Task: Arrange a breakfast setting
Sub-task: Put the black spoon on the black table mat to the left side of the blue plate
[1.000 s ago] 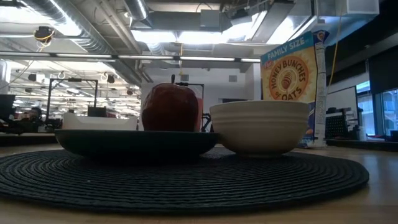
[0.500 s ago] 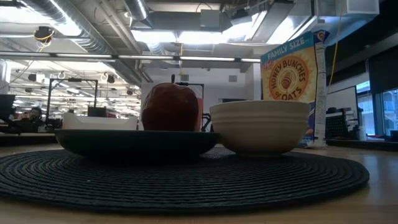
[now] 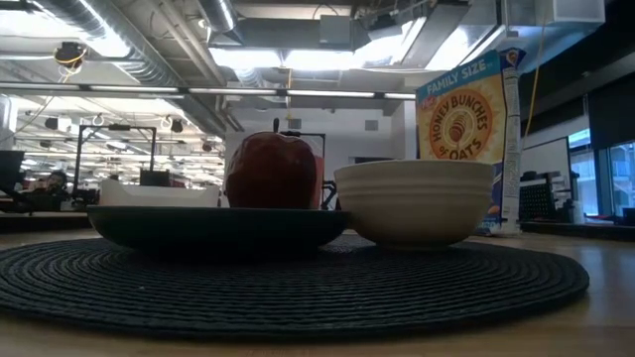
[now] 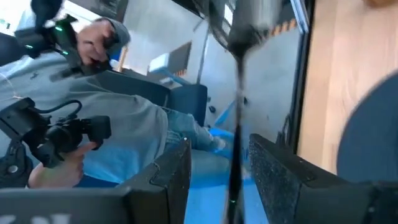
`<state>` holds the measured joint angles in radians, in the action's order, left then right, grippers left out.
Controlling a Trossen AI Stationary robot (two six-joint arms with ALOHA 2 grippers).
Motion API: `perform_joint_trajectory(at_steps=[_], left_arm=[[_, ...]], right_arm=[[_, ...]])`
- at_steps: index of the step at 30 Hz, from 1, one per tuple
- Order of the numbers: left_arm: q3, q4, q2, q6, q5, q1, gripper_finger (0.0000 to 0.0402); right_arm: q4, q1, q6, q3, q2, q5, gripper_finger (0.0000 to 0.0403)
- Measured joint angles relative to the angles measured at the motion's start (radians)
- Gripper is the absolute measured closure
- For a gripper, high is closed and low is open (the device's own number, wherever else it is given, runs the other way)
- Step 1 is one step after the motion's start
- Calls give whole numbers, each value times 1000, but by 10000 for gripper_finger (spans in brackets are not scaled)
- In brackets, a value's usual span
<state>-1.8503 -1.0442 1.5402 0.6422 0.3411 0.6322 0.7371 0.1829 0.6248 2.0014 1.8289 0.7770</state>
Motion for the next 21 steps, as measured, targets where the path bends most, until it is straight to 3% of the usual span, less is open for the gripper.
perform_joint_trajectory(at_steps=[12, 21], left_arm=[[0, 14, -1, 120, 101, -3, 395], [0, 16, -1, 157, 128, -10, 395]], right_arm=[[78, 1, 5, 0, 11, 65, 260], [76, -1, 2, 0, 38, 164, 386]])
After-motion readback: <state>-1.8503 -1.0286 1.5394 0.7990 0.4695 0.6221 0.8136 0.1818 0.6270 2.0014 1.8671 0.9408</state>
